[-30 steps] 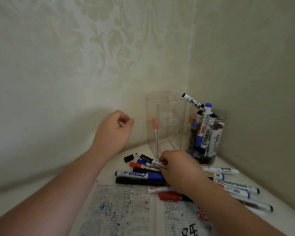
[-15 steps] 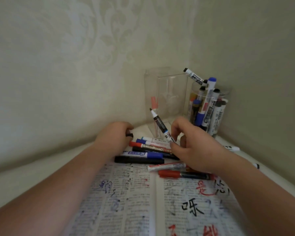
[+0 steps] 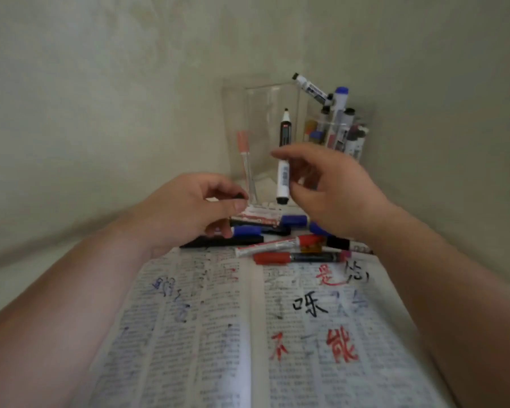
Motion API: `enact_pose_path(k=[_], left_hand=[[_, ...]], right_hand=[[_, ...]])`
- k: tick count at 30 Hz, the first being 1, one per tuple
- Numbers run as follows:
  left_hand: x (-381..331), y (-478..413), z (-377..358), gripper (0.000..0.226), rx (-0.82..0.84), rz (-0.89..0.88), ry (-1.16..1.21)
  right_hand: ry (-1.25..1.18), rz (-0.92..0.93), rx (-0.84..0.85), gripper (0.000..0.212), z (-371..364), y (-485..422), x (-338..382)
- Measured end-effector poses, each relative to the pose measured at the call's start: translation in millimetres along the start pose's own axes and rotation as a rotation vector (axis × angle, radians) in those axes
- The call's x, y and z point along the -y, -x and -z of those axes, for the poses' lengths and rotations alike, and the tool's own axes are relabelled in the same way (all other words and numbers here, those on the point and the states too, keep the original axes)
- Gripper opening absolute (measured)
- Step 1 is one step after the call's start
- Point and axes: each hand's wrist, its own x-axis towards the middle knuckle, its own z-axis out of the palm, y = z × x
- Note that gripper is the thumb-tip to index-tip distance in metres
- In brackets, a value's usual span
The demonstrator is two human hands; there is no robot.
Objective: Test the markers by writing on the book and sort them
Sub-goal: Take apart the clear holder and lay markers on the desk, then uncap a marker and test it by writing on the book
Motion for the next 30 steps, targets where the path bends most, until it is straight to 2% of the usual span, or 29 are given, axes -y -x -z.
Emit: enact_pose_path(k=[4,5,7,9,12,14,16,18,20,22,24,30], left_hand=[[16.8,4.7,-19.2,0.01,-0.038,-0.183,-0.067],[23.2,8.0,-23.2,0.013,0.003,-0.276,-0.133],[30.6,14.8,-30.9,0.017,0.144,-0.514,-0.437],[32.8,17.9,-34.9,0.017,0.254,-0.622,-0.582],[34.8,21.5,-36.7,0.017,0.32,-0.619,-0.592],[38.0,23.9,-41.0,0.017,0.338,-0.684,-0.621],[38.3,26.8,-46.2,0.015,0.333,-0.759,-0.655],[41.0,28.8,-50.2,0.017,0.319,-0.81,-0.671],[45.0,29.8,-54.2,0.02,0.305,-0.851,-0.705],[48.4,29.2,-58.4,0.023,0.303,-0.869,-0.724],[50.3,27.5,-61.3,0.025,0.301,-0.866,-0.728],[54.1,23.7,-62.7,0.029,0.301,-0.886,-0.696]], right_hand=[[-0.135,-0.039,-0.185,0.009,23.3,1.7,16.4],[-0.154,-0.058,-0.23,0.01,28.0,6.9,17.8],[-0.291,-0.113,-0.309,0.01,33.7,23.9,18.4],[-0.373,-0.212,-0.342,0.017,34.7,49.2,13.0],[-0.561,-0.427,-0.322,0.032,31.4,94.4,0.5],[-0.688,-0.542,-0.27,0.043,27.2,120.9,-2.2],[-0.633,-0.644,-0.202,0.057,23.4,141.5,0.2],[-0.668,-0.634,-0.141,0.054,23.3,152.0,0.7],[-0.713,-0.566,-0.071,0.033,26.0,155.5,2.6],[-0.608,-0.542,-0.018,0.012,27.3,159.7,0.2],[-0.513,-0.519,-0.044,0.015,26.4,165.9,-3.4],[-0.502,-0.471,-0.16,0.013,18.7,175.0,-6.9]])
